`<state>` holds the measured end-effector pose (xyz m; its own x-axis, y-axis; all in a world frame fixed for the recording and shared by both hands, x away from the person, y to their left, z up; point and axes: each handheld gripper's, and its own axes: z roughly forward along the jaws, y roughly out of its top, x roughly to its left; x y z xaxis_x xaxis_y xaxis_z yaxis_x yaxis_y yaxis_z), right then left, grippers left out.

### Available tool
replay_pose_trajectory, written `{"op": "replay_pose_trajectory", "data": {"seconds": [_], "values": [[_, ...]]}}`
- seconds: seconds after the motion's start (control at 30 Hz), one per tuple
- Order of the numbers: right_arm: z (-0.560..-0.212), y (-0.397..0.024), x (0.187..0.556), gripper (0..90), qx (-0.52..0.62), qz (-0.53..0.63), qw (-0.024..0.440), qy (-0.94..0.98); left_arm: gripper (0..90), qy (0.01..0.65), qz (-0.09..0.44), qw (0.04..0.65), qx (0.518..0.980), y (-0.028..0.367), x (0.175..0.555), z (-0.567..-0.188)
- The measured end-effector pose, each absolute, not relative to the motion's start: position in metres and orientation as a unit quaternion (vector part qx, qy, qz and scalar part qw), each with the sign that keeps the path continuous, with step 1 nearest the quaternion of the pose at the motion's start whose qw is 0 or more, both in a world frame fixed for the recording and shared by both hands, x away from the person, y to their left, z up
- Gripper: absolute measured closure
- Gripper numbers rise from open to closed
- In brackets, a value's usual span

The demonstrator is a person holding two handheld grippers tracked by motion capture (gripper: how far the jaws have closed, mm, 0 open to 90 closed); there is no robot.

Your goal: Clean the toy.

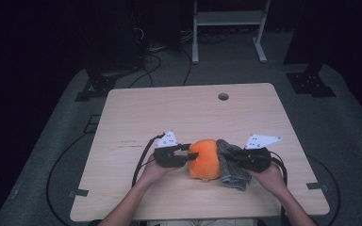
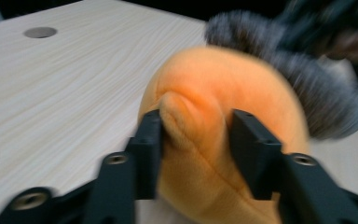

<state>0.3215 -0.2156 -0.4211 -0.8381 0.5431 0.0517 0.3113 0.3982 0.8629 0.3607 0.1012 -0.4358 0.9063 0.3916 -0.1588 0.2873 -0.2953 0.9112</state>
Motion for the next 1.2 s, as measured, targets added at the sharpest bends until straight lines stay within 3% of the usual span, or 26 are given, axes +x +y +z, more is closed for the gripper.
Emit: {"op": "replay_pose_trajectory", "data": {"seconds": [0.03,0.13,0.2,0.27,0.37,0.47,0.57,0.67,0.8,0.87,0.9,1.0,1.2], "values": [[-0.422,-0.213,0.319,81.6,0.252,0.48,0.121,0.832,37.3,0.216,0.036,0.563,0.797,0.101,0.361,-0.434],[-0.423,-0.207,0.31,81.6,0.221,0.478,0.123,0.841,22.4,0.228,0.028,0.547,0.805,0.091,0.362,-0.43],[-0.423,-0.204,0.303,81.5,0.208,0.472,0.129,0.847,18.3,0.231,0.02,0.522,0.821,0.083,0.363,-0.434],[-0.425,-0.205,0.3,81.4,0.208,0.466,0.136,0.849,27.3,0.229,0.011,0.528,0.818,0.08,0.362,-0.438],[-0.426,-0.214,0.301,81.5,0.224,0.472,0.125,0.843,45.9,0.187,0.066,0.53,0.824,0.076,0.352,-0.432],[-0.416,-0.221,0.301,81.5,0.234,0.502,0.126,0.823,50.8,0.142,0.124,0.552,0.812,0.075,0.343,-0.425],[-0.403,-0.221,0.306,81.5,0.237,0.53,0.134,0.803,51.3,0.098,0.173,0.55,0.811,0.069,0.336,-0.421],[-0.398,-0.217,0.319,81.5,0.243,0.536,0.134,0.798,50.1,0.093,0.163,0.551,0.813,0.069,0.338,-0.425],[-0.412,-0.205,0.327,81.7,0.248,0.515,0.12,0.811,26.4,0.157,0.102,0.565,0.804,0.077,0.349,-0.428],[-0.416,-0.197,0.324,81.7,0.24,0.514,0.116,0.816,19.8,0.172,0.089,0.552,0.811,0.077,0.353,-0.427],[-0.416,-0.194,0.322,81.7,0.233,0.51,0.12,0.819,21.4,0.17,0.089,0.547,0.815,0.077,0.353,-0.427],[-0.415,-0.193,0.319,81.7,0.234,0.502,0.132,0.822,40.4,0.161,0.099,0.536,0.823,0.076,0.35,-0.429],[-0.426,-0.218,0.319,81.7,0.264,0.485,0.112,0.826,44.4,0.149,0.096,0.536,0.825,0.081,0.348,-0.431]]}}
